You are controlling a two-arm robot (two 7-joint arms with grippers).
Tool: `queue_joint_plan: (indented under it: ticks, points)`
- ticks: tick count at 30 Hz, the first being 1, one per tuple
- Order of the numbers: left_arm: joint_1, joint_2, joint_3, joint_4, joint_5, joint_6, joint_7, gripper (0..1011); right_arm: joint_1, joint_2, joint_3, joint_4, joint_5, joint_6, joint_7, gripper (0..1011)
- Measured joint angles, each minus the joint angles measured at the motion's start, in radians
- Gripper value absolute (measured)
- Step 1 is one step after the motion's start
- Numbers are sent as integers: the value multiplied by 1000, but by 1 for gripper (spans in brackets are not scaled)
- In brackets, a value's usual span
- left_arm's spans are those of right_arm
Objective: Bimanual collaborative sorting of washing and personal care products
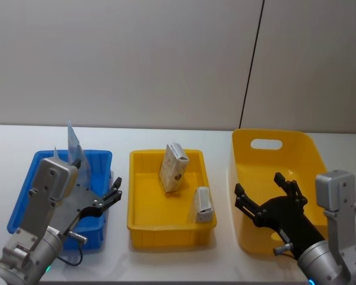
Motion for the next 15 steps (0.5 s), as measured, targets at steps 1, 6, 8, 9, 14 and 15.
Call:
queue_joint_plan:
  ticks: [1, 6, 8, 9, 14, 15]
  points:
    - [0, 0, 0, 0, 0, 0, 0, 1001, 0, 0, 0, 0, 0, 0, 0, 1004]
    - [0, 0, 0, 0, 0, 0, 0, 1001, 0, 0, 0, 0, 0, 0, 0, 1003]
    - [0, 0, 0, 0, 0, 0, 0, 1001, 0, 0, 0, 0, 0, 0, 0, 1004]
    - [0, 0, 0, 0, 0, 0, 0, 1001, 0, 0, 0, 0, 0, 0, 0, 1004]
    - [0, 0, 0, 0, 0, 0, 0, 1001, 0, 0, 0, 0, 0, 0, 0, 1004]
    - [0, 0, 0, 0, 0, 0, 0, 1001, 0, 0, 0, 0, 0, 0, 0, 1003]
